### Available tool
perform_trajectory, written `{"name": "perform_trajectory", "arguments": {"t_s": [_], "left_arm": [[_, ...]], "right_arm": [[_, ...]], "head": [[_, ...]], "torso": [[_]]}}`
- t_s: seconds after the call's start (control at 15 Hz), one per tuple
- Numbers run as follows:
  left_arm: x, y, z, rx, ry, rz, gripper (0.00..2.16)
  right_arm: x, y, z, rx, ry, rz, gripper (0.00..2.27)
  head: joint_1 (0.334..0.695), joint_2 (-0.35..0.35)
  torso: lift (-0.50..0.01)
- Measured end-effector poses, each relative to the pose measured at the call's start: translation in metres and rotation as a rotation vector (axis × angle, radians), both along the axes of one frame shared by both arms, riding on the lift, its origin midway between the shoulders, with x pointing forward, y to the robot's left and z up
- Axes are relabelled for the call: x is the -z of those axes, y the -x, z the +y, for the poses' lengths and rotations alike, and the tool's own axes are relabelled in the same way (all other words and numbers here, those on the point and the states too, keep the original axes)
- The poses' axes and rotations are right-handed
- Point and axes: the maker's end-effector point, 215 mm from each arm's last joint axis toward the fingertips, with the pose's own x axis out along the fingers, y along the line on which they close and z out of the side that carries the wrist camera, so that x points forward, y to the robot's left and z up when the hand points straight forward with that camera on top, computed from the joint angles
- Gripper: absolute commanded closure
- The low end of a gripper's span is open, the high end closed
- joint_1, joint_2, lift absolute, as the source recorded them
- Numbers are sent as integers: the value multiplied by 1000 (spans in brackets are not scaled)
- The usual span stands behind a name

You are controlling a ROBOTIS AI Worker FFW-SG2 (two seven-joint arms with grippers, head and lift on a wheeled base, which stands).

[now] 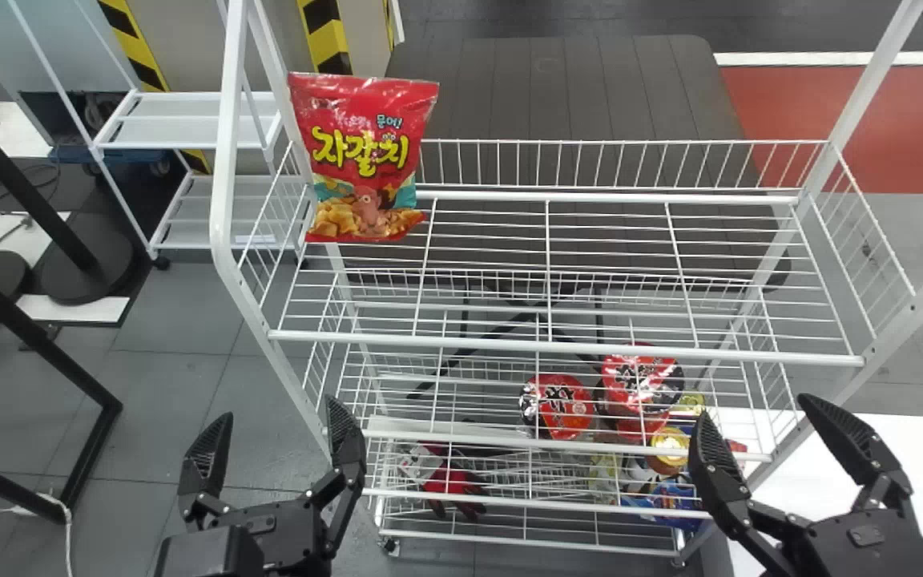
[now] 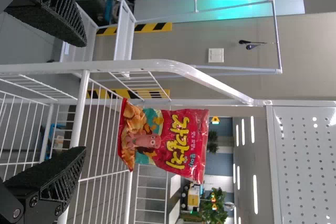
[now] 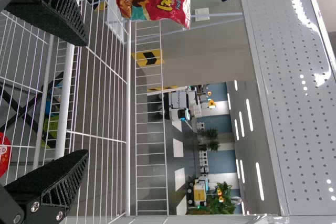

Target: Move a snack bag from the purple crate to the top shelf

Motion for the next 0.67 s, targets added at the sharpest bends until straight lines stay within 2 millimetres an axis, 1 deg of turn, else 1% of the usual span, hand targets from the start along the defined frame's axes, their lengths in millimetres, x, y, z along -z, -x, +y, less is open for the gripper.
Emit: {"name": "perform_trajectory", "arguments": {"t_s": [0.67], "left_arm": [[1,0,0,0,-1,2,117]], "right_arm": [[1,0,1,-3,4,0,76]], "head": [[695,78]], "torso": [[0]]}}
